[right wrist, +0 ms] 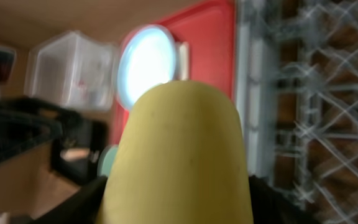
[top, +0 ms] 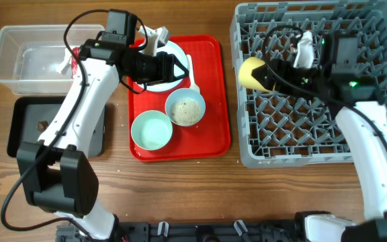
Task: Sort waste into correct bins and load items into the dishwasher rack
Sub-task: 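Lower the yellow cup into the dish rack and open the right gripper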
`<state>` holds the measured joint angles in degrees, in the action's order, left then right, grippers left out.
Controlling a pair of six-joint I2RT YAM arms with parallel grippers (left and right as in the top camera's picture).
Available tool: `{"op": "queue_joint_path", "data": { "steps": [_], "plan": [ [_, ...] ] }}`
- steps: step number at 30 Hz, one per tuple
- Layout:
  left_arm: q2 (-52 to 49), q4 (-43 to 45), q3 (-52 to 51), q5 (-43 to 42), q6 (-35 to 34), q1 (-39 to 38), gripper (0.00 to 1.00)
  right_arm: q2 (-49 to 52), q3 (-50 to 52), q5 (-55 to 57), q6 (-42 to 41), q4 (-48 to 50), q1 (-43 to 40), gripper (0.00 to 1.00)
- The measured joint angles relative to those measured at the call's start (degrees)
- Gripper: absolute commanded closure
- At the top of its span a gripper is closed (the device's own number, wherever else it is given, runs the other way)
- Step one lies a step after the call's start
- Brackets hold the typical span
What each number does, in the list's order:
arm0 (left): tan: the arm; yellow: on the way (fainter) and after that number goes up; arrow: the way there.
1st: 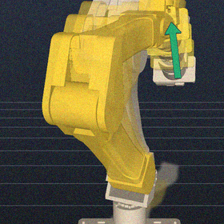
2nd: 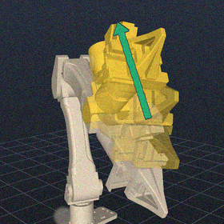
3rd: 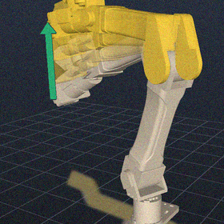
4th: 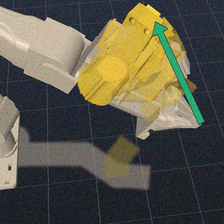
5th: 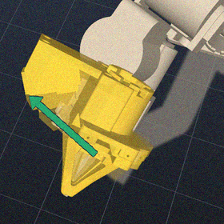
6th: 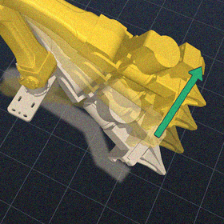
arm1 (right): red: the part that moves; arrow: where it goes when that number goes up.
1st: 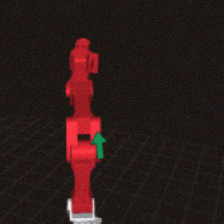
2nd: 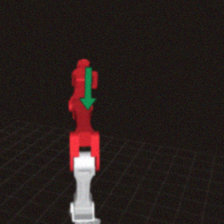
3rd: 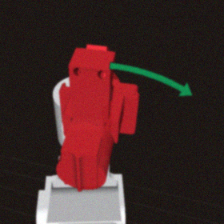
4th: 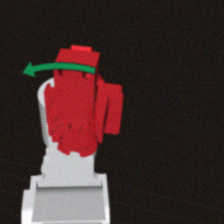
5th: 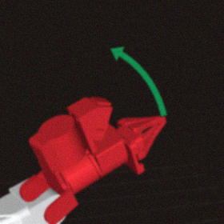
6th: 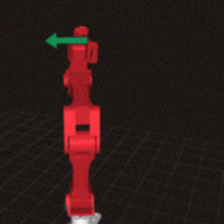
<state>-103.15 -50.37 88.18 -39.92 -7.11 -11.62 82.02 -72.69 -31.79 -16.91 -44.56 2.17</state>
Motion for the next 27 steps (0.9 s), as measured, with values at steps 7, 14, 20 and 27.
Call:
{"op": "queue_joint_path", "data": {
  "steps": [7,14,20,27],
  "plan": [
    [0.0,-0.3,0.0,9.4,0.0,-1.7,0.44,-0.9,-9.3,19.8,1.2,-25.1,5.5,0.57],
    [0.0,-0.7,0.0,11.6,0.0,-1.8,0.44,7.2,-9.2,21.9,3.8,-36.9,5.6,0.58],
    [0.0,-1.6,0.0,11.9,0.0,-1.8,0.44,13.7,-6.3,22.3,5.4,-35.7,5.6,0.6],
    [0.0,-1.7,0.0,12.2,0.0,-1.8,0.43,14.9,-0.7,22.4,5.5,-29.1,5.6,0.32]
  ]
}}
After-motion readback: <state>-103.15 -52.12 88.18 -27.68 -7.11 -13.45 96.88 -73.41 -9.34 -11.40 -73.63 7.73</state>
